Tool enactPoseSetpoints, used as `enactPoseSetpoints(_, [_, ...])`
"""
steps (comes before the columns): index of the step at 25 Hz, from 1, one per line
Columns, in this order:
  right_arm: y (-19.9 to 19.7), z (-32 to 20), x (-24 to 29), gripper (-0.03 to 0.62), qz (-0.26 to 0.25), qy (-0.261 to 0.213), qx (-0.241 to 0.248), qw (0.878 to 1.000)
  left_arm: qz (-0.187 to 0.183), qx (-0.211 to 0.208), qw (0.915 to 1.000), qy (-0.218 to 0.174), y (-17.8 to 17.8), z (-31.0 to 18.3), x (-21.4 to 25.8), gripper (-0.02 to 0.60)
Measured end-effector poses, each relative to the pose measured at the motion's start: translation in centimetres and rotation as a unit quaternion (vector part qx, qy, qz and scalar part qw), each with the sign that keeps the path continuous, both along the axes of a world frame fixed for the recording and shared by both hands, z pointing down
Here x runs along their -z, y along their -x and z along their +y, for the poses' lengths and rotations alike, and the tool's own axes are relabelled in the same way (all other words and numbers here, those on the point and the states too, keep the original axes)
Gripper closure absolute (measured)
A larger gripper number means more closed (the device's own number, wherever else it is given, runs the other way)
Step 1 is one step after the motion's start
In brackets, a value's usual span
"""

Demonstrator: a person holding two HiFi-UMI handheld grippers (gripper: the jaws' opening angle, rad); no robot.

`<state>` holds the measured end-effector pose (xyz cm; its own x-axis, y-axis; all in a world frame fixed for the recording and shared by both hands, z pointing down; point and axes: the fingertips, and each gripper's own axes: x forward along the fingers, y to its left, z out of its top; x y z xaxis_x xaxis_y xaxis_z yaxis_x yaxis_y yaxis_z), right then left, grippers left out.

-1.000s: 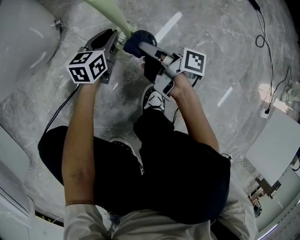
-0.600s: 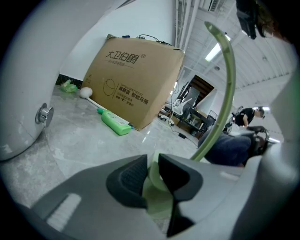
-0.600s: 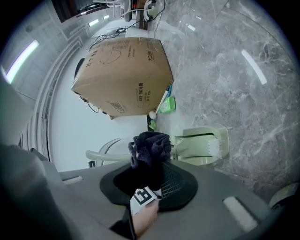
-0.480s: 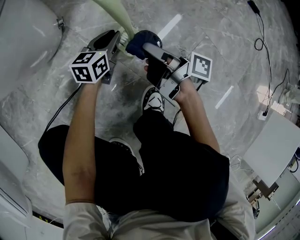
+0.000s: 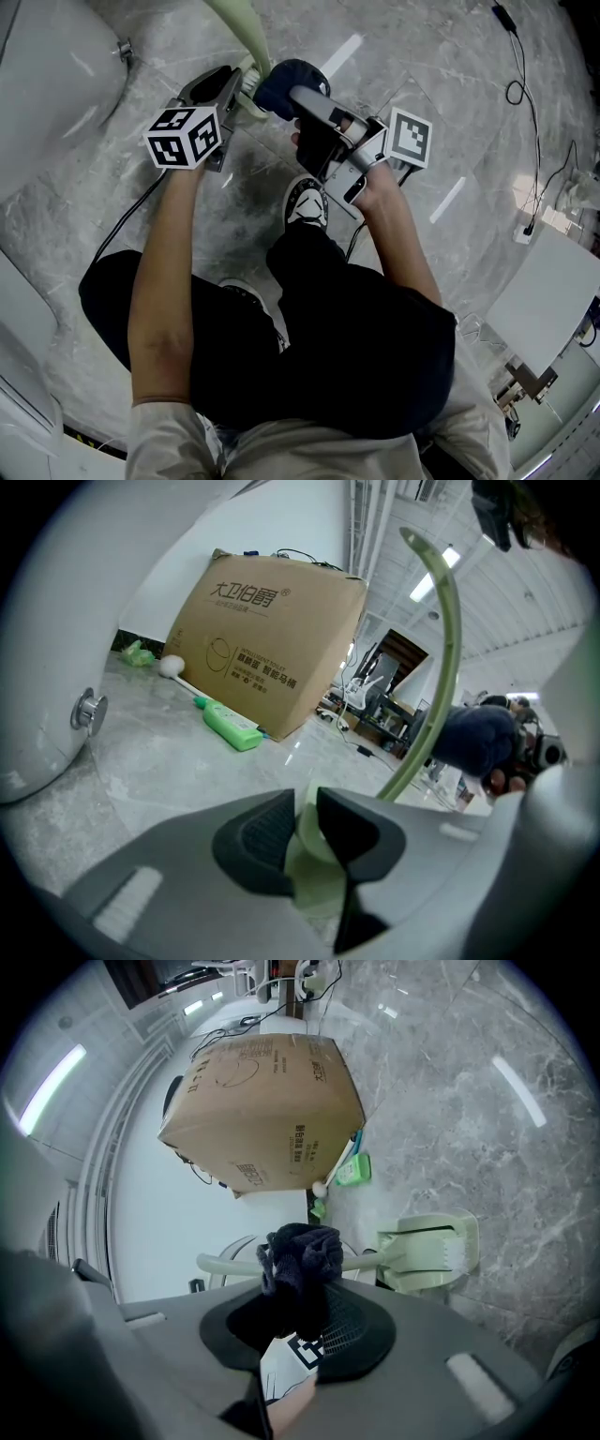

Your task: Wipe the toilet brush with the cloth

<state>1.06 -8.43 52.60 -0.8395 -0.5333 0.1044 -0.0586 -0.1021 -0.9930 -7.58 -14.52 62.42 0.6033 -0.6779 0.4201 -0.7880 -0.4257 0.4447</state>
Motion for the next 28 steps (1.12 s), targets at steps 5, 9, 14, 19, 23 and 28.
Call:
enactPoseSetpoints(5, [0.2, -0.4, 1.1, 0.512, -0.005, -0.007, 0.004, 1.000, -0.002, -0.001, 1.0000, 0.001, -0.1, -0.1, 0.0, 0.581])
enactPoseSetpoints(9, [0.3, -0.4, 1.6, 0.512, -0.007, -0.010, 0.004, 1.000, -0.002, -0.003, 1.0000, 0.000, 0.0, 0.0, -0.1, 0.581])
enactPoseSetpoints(14, [0.3, -0.6, 2.5, 0.512, -0.010, -0.016, 0.004, 1.000, -0.001, -0.002, 1.0000, -0.001, 0.0, -0.1, 0.0, 0.581])
enactPoseSetpoints(19, [0.3, -0.8, 3.4, 0.512, -0.016, -0.024, 0.005, 1.000, 0.000, -0.002, 1.0000, -0.001, -0.1, 0.0, 0.0, 0.581])
enactPoseSetpoints(23, [0.5, -1.1, 4.2, 0.512, -0.024, -0.031, 0.008, 0.999, 0.000, -0.001, 1.0000, -0.001, -0.2, 0.0, 0.0, 0.581])
enactPoseSetpoints(28, [0.9, -1.5, 5.5, 0.511, -0.031, -0.040, 0.011, 0.999, -0.001, -0.001, 1.0000, -0.001, -0.1, 0.1, 0.2, 0.581])
